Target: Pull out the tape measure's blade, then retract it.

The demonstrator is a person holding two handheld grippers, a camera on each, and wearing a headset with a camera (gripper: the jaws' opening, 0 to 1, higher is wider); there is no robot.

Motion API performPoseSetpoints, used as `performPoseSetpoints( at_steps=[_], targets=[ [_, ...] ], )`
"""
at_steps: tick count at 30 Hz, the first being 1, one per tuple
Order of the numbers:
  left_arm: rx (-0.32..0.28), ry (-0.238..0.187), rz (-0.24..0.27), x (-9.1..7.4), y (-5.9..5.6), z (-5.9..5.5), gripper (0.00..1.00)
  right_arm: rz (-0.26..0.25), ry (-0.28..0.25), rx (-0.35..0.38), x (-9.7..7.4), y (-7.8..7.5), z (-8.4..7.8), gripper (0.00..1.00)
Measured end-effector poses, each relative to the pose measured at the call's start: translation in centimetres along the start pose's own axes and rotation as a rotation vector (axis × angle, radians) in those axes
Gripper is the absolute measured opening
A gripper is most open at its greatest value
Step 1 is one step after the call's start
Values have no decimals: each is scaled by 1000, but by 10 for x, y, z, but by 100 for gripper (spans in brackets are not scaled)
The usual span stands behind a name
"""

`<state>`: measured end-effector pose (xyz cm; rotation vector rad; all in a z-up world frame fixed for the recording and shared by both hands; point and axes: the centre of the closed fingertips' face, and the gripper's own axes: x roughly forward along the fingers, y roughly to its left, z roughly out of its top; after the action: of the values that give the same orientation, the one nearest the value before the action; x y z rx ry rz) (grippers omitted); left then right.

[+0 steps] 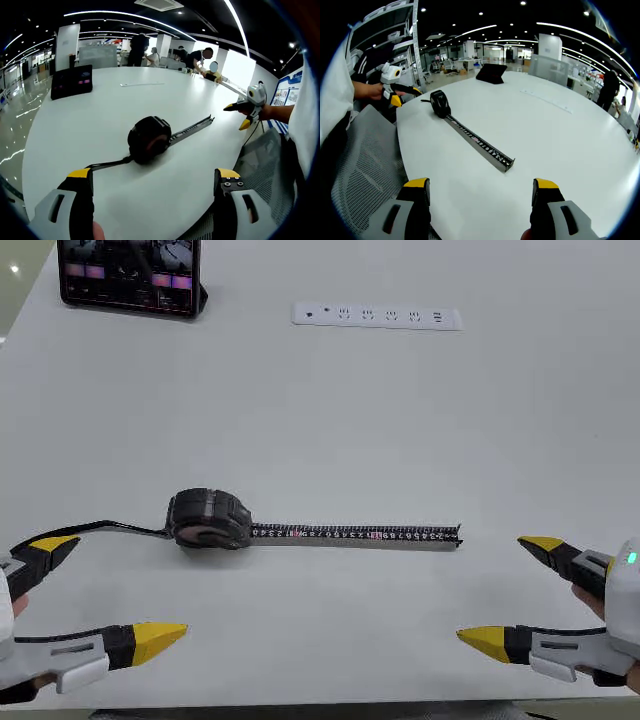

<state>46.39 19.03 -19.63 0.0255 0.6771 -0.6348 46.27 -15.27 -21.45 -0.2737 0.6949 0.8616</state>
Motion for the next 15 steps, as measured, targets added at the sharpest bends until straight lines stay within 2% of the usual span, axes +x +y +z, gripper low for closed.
performPoseSetpoints(
  at_steps=[15],
  targets=[
    [-6,-13,16,19,-5,11,97,5,-6,-7,1,-6,5,83]
  ],
)
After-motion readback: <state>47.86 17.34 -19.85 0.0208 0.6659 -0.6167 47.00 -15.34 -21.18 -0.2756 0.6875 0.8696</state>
